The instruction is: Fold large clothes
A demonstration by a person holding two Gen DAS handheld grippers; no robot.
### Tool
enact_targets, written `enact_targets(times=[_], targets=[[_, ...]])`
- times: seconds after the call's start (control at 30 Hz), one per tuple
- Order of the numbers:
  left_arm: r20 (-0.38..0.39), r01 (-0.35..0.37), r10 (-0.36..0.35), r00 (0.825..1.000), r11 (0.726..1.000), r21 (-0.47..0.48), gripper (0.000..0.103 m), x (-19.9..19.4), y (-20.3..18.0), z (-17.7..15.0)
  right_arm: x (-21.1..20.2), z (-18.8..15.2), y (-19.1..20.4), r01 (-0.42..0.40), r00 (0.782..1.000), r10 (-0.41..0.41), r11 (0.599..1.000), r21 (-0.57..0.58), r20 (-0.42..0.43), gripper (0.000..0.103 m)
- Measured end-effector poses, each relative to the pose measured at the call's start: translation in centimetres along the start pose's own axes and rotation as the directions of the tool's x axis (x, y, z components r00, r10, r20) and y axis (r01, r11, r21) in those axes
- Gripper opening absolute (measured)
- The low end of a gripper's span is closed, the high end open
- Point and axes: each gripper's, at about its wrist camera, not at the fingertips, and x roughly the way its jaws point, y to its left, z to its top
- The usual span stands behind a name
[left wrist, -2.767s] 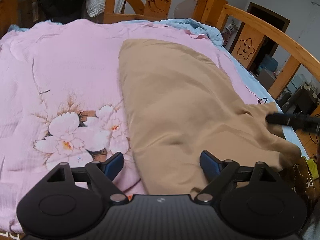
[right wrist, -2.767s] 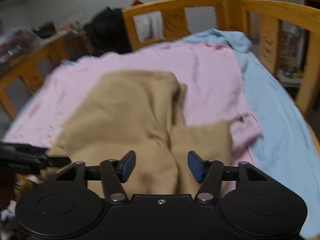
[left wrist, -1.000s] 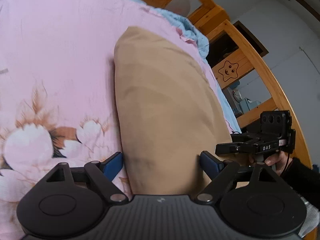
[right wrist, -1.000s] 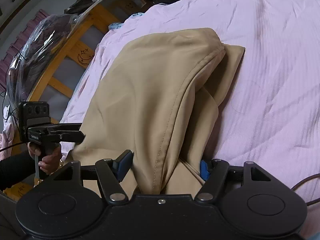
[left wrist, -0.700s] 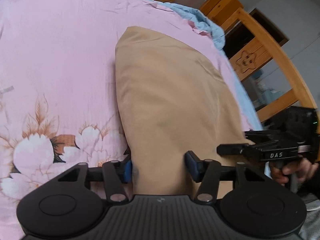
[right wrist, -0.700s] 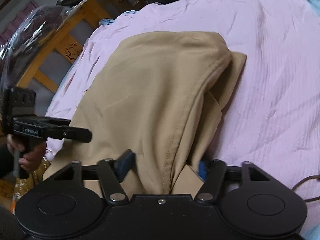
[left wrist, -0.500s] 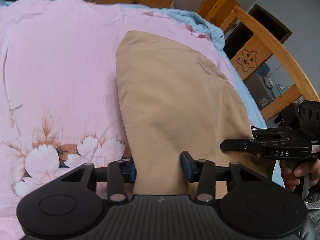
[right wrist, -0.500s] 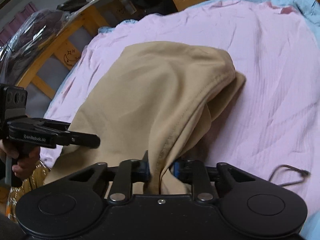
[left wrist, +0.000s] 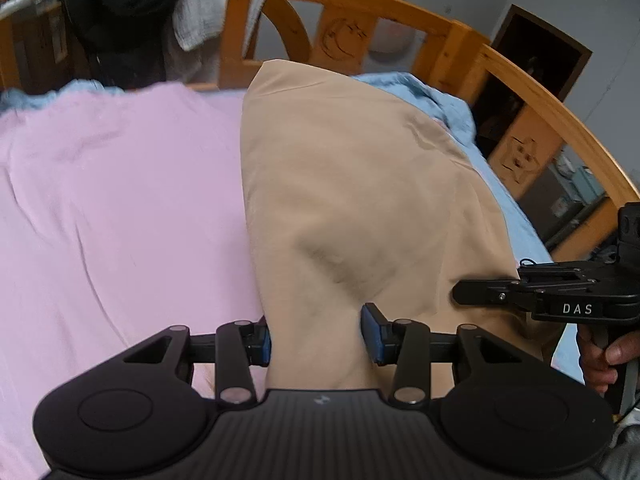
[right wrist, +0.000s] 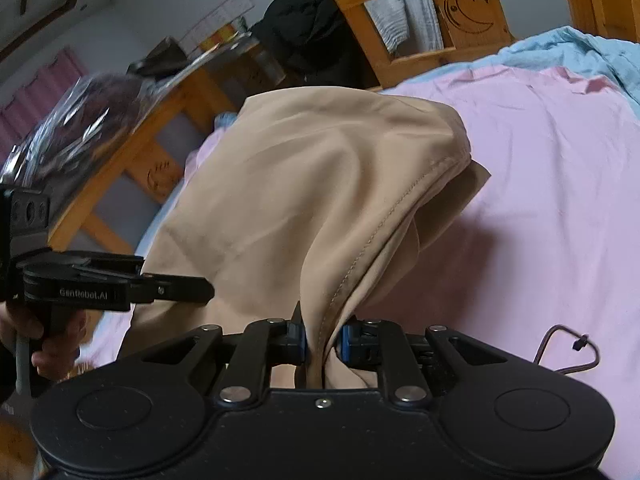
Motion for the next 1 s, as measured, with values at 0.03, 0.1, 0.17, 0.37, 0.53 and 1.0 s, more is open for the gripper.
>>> enact_targets(times=[0.03,0.1,0.17,0.37,0.53,1.0], targets=[[0.000,-0.008,0.008,1.000,1.000,0.013,0.046,0.4,0.6,1.0,0.9,0.8,0.1,0.004,1.000,-0.004,1.000,0.007,0.010,0.016],[-0.002,-0.017,0.017,1.000,0.999,0.032,0.047,1.6,1.7,3.2,2.8,2.5,-0.1,0.014,0.999,-0.016,0.998,0.054,0.031,0.016],[-0.014,-0.017,0.018,1.000,0.997,0.069,0.047,3.1,2.8,5.2,4.4,3.7,-0.5,0.035,0.998,-0.042,0.992,0.122,0.051,0.016],[-0.052,-0.023,0.025,0.998,0.999,0.034,0.049,9.2,5.7,8.5,8.7,6.2,-1.5,0.135,0.989,-0.143,0.963,0.233,0.020,0.016],[-0.084,-0.041,0.033,0.996,0.996,-0.084,0.053,13.0,7.9,7.2,11.8,8.6,-3.1,0.187,0.982,-0.178,0.964,0.187,-0.066,0.016],[0.055,-0.114,0.122,0.991,0.986,-0.120,0.089,4.8,7.1,3.9,7.0,7.1,-1.5,0.260,0.963,-0.265,0.961,0.094,0.045,0.062]])
